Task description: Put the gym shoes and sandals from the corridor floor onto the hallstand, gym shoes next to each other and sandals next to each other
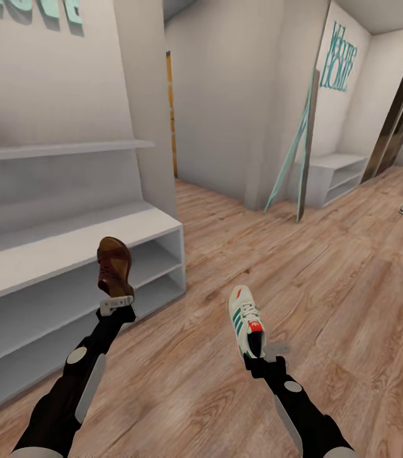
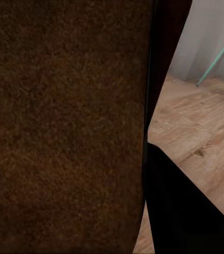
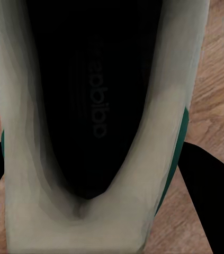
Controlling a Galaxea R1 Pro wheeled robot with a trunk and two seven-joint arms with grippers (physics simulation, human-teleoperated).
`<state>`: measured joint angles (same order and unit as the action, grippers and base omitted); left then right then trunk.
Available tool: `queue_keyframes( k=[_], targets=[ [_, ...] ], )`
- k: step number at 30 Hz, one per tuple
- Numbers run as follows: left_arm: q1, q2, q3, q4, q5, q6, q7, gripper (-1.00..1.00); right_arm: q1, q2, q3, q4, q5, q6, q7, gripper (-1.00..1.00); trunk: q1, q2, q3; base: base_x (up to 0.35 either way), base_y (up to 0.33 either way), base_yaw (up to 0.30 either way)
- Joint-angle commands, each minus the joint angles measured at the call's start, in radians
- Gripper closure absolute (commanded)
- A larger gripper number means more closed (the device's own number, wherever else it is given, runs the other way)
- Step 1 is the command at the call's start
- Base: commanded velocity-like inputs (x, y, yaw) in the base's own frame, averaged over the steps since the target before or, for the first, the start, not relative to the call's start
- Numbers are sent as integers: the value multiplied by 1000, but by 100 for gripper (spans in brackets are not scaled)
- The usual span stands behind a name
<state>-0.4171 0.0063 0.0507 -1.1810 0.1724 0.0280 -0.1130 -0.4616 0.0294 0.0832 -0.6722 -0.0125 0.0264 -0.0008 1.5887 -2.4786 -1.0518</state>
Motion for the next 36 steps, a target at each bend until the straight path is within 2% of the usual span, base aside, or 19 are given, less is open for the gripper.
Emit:
queue_keyframes(
  k=[1, 16, 25, 36],
  targets=[
    [0, 0, 2, 0, 7, 3, -7, 100, 0, 0, 1, -1, -1, 3, -1, 100, 0, 0, -1, 0, -32, 295],
    [-1, 0, 2, 0, 7, 3, -7, 100, 0, 0, 1, -1, -1, 3, -1, 100, 0, 0, -1, 0, -4, 295],
    [0, 0, 2, -1, 7, 3, -7, 100, 0, 0, 1, -1, -1, 3, -1, 100, 0, 0, -1, 0, -191, 295],
    [-1, 0, 2, -1, 7, 3, -7, 100, 0, 0, 1, -1, -1, 3, -1, 100, 0, 0, -1, 0, -16, 295]
  ],
)
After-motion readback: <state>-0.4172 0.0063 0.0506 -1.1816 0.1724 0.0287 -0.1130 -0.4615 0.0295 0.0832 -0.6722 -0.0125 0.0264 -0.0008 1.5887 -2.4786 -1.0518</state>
